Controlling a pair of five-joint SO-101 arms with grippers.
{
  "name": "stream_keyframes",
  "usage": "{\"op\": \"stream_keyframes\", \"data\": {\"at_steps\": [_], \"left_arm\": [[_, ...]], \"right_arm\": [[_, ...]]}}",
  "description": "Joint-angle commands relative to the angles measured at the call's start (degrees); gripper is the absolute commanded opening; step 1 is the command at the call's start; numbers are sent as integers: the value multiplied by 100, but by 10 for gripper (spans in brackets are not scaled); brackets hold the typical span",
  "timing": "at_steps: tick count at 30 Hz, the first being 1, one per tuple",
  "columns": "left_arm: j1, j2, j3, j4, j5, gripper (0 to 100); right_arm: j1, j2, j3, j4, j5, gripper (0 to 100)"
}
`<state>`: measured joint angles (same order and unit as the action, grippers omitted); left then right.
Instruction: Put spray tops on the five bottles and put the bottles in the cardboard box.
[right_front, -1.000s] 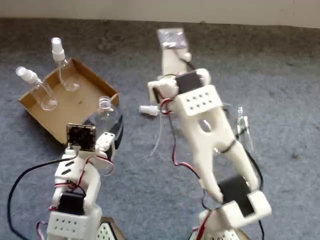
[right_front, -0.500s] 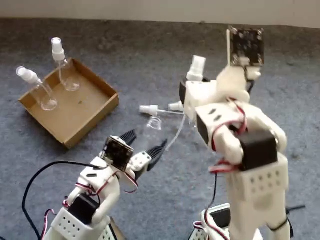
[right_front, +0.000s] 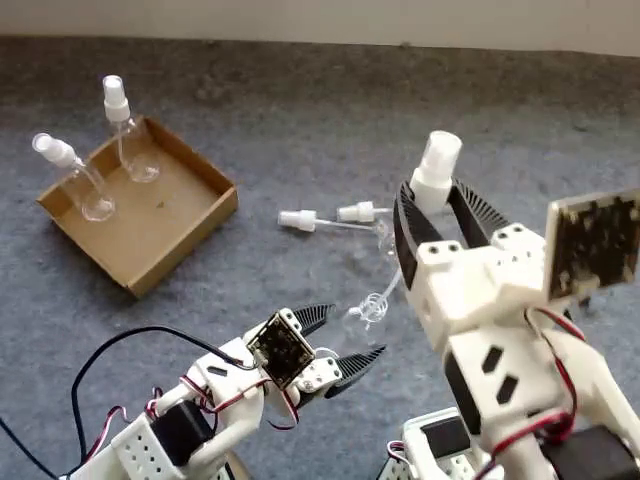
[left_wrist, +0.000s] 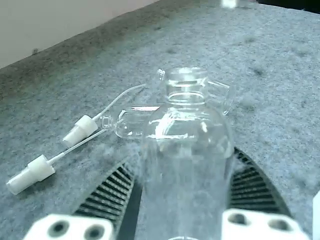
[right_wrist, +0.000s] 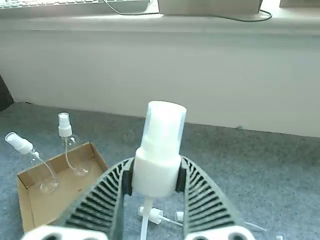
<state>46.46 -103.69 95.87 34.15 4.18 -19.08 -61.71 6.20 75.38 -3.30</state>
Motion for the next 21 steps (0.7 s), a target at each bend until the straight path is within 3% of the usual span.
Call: {"op": "stream_keyframes", "data": {"at_steps": [1, 5, 10, 14, 21], "left_arm": [[92, -48, 127, -18, 35, 84], [101, -48, 127, -18, 35, 84], [101, -48, 127, -18, 35, 84], [119, -48, 127, -18, 35, 84], [119, -48, 127, 0, 35, 84]], "right_arm": [[75, -347, 435, 31, 88, 4], [84, -910, 1200, -22, 114, 4], [497, -1631, 1842, -831, 1029, 4], [1314, -1754, 2237, -1297, 659, 4], [1385, -1754, 2475, -1323, 53, 4]]}}
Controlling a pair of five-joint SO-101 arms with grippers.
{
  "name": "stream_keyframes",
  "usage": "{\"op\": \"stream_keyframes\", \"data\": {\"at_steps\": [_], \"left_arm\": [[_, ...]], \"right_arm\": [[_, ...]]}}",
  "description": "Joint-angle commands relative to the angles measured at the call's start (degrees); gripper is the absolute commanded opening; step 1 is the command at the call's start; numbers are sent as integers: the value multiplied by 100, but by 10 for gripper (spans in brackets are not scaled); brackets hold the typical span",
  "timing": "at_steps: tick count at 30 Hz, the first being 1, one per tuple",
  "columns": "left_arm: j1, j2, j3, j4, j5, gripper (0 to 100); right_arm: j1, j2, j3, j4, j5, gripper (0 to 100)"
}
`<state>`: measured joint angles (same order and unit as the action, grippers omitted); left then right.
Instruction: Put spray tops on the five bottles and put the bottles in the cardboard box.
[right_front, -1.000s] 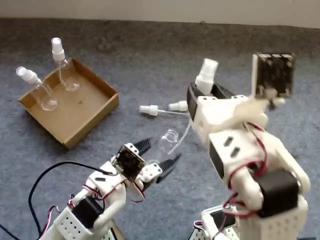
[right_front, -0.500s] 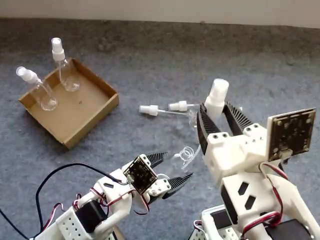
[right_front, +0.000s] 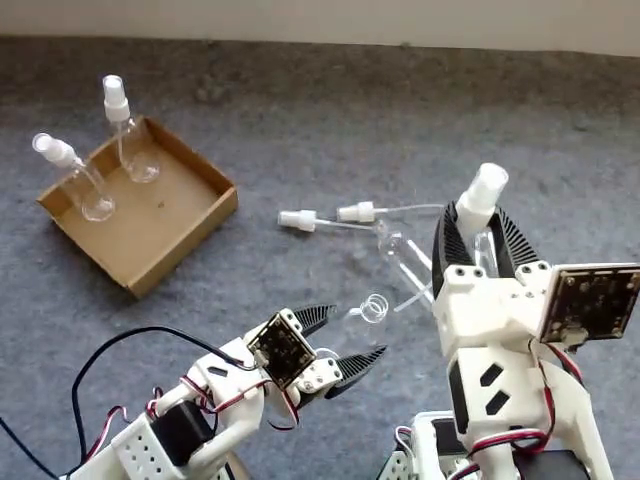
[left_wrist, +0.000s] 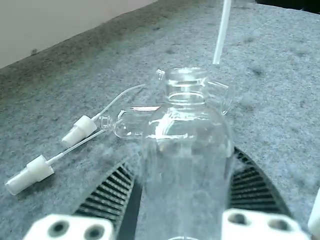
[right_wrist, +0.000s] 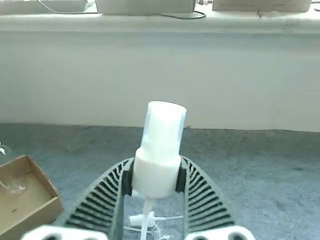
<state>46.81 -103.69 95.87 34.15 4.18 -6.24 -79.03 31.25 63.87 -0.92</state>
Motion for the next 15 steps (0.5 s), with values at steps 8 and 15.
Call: {"op": "stream_keyframes", "data": {"at_steps": [8, 15], "left_arm": [[75, -48, 127, 9, 35, 84], [66, -48, 127, 18, 35, 84]], "right_arm": [[-391, -66, 145, -664, -185, 4], [-629, -66, 488, -655, -176, 4]]}}
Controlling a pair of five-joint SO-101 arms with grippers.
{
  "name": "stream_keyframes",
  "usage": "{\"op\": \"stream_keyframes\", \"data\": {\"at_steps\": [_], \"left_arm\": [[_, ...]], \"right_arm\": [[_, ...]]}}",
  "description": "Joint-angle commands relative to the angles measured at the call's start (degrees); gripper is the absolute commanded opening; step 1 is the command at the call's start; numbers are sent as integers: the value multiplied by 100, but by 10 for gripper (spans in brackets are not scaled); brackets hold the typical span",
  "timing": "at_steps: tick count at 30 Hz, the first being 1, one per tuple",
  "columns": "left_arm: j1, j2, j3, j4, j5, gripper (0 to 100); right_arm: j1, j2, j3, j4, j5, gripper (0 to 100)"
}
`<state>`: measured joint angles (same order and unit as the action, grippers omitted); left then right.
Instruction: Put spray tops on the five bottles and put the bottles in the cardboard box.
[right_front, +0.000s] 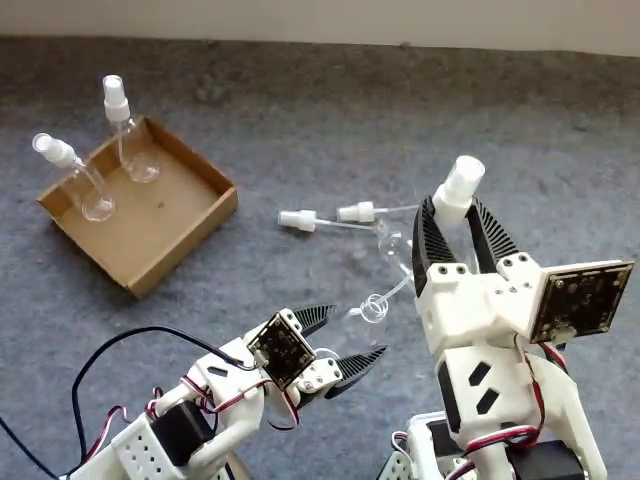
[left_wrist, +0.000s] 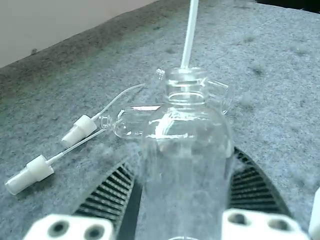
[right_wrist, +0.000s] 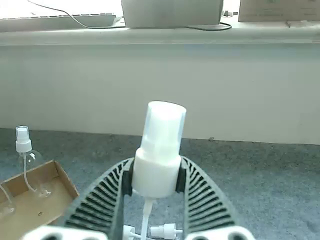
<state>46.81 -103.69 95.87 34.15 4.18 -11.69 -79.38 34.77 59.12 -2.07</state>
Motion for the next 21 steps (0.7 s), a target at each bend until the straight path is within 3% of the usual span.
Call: {"op": "stream_keyframes", "data": {"at_steps": [1, 10, 17, 21], "left_arm": [[66, -48, 127, 9, 35, 84], [40, -48, 127, -18, 35, 84], [-523, -48, 127, -26, 62, 84], [-576, -48, 127, -26, 62, 84]], "right_arm": [[-101, -31, 224, -189, -70, 4], [-154, -31, 866, -171, -79, 4], [-1270, -40, 875, 532, -79, 4], [-1297, -40, 875, 734, -79, 4]]}}
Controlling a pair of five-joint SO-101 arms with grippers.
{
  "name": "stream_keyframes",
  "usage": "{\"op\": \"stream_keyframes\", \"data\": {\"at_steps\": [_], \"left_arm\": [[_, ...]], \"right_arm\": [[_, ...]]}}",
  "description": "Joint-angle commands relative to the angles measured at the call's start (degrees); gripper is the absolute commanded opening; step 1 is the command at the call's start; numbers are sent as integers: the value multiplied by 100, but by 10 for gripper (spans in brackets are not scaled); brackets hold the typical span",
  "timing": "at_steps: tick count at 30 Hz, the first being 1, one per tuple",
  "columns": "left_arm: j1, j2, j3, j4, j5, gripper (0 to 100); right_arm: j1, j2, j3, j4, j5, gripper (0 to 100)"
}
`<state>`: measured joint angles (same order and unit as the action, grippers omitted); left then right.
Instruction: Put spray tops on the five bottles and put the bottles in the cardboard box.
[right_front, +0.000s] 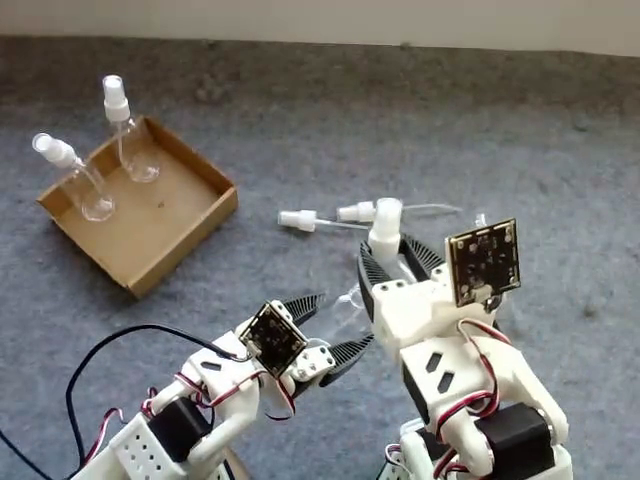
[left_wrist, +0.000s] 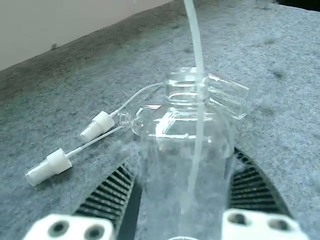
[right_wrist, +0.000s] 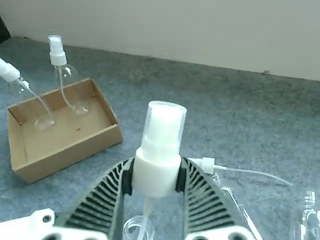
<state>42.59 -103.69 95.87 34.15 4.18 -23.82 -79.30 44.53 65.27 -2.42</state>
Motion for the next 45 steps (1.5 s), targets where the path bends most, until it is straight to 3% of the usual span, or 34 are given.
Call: {"op": "stream_keyframes", "data": {"at_steps": [1, 21, 28, 33, 45], "left_arm": [[-154, -48, 119, -26, 62, 84], [-171, -57, 119, -378, 62, 84], [-523, -57, 119, -387, 70, 84], [-488, -57, 119, -396, 70, 84], [-523, -57, 119, -387, 70, 84]], "right_arm": [[-84, -48, -101, 215, -44, 4], [-119, -66, -127, 884, -44, 10], [-119, -743, -163, 1262, -44, 152], [-119, -936, -163, 1525, -18, 170], [66, -936, -136, 1007, 0, 168]]}}
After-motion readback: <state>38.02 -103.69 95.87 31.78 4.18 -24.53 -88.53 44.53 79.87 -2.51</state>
